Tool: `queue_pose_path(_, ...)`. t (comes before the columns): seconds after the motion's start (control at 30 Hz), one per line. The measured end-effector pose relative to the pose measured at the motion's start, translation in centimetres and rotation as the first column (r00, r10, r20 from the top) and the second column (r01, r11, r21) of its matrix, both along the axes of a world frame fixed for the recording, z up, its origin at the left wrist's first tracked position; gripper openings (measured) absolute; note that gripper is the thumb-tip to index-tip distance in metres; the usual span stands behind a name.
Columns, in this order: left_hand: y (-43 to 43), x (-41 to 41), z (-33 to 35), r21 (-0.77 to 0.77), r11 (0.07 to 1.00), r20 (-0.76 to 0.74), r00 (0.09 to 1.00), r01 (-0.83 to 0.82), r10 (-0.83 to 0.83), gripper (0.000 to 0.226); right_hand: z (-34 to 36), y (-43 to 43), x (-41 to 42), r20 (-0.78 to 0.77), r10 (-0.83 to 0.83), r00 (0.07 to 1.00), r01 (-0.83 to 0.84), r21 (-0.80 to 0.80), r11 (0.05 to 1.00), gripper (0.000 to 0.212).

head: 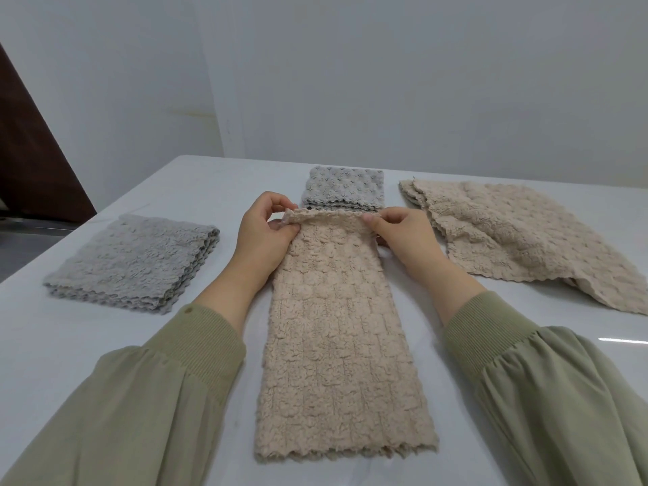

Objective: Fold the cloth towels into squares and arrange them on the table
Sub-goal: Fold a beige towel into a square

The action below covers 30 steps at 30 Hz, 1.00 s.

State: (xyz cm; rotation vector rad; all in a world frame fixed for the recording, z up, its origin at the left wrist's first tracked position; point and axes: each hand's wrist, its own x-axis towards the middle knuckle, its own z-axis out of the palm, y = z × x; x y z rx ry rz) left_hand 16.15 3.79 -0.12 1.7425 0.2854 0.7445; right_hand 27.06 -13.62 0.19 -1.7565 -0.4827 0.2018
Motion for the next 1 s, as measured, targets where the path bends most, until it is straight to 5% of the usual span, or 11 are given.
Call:
queue_pose_path(0.47,0.0,0.2,-0.1,0.101,0.989,0.015,0.994,-0.107,0.106,0.034,0.3,0.1,0.0,0.015,-0.054,0.998,0.055,-0.078,0.995,0.009)
queue_pose_path(0.6,0.3,0.2,-0.2,0.139,0.988,-0.011,0.998,-0.067,0.069,0.037,0.5,0.0,0.1,0.005,-0.091,0.996,0.091,-0.037,0.995,0.018)
queue_pose_path(0.83,0.5,0.1,0.1,0.159,0.985,-0.179,0.983,0.064,-0.035,0.012,1.1,-0.5,0.3,0.009,-0.021,1.000,0.021,-0.043,0.999,0.014)
queue_pose_path(1.0,0.4,-0.1,0.5,0.088,0.996,-0.238,0.971,0.020,0.002,0.016,1.2,-0.9,0.6,-0.107,-0.003,0.994,0.004,0.015,1.000,0.016)
